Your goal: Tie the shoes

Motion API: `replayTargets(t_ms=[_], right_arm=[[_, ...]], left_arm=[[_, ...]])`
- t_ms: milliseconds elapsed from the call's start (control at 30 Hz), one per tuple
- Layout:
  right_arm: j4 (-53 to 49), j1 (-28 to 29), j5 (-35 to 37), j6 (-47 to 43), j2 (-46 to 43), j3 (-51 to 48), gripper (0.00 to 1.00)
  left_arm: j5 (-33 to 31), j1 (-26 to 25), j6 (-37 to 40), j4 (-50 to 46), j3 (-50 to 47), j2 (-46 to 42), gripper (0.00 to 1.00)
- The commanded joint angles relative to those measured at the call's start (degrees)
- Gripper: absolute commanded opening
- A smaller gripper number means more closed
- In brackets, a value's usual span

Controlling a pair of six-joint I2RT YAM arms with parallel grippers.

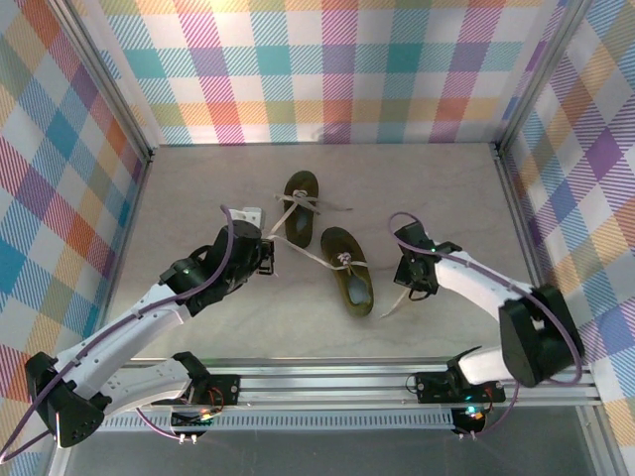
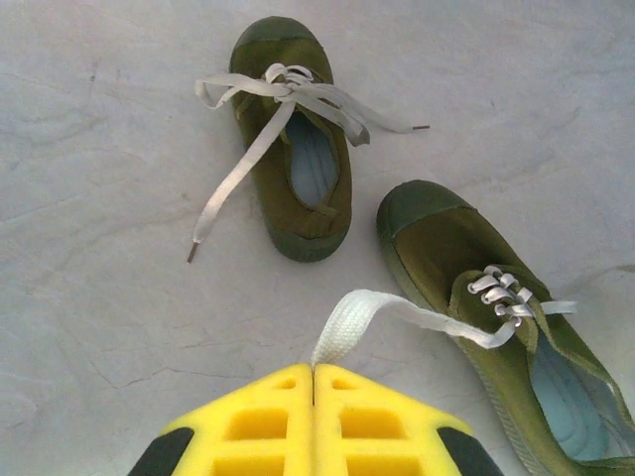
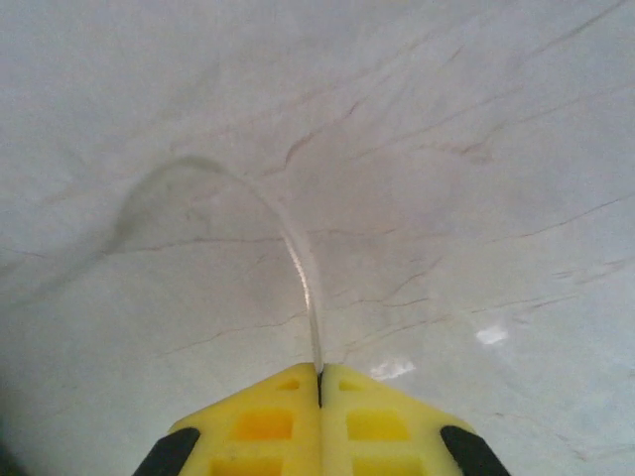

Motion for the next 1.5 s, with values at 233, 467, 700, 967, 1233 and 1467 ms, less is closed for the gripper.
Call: replayTargets(t_ms=[233,467,700,967,1233,1467], right_arm=[[-10.69,-0.01,8.68,-1.87,-9.25,3.79,0.00],[-11.50,0.01,7.98,-2.22,-10.27,4.90,0.00],[-9.43,-0.01,5.12,-3.75,-11.10,4.68,0.00],[-5.22,0.06,-4.49,-9.77,-14.91,5.00,0.00],[-3.73,2.09,-29.64,-11.81,-16.35,12.45,0.00],[2.33,3.55,-32.79,-6.99,-12.74,17.97,0.00]], left_arm=[[-2.35,3.08,1.54,-3.93,2.95,-2.82,0.00],[-4.00,4.16,2.08,-5.56,4.36,-2.46,0.00],[-3.75,6.39,2.63,-6.41,5.48,-2.91,0.00],[1.16,7.64,3.86,-4.72,6.23,-2.67,0.00],[15.98,7.64,6.90,1.50,5.06,-1.92,0.00],[21.66,7.62,9.38,3.89,3.23,-4.38,0.00]])
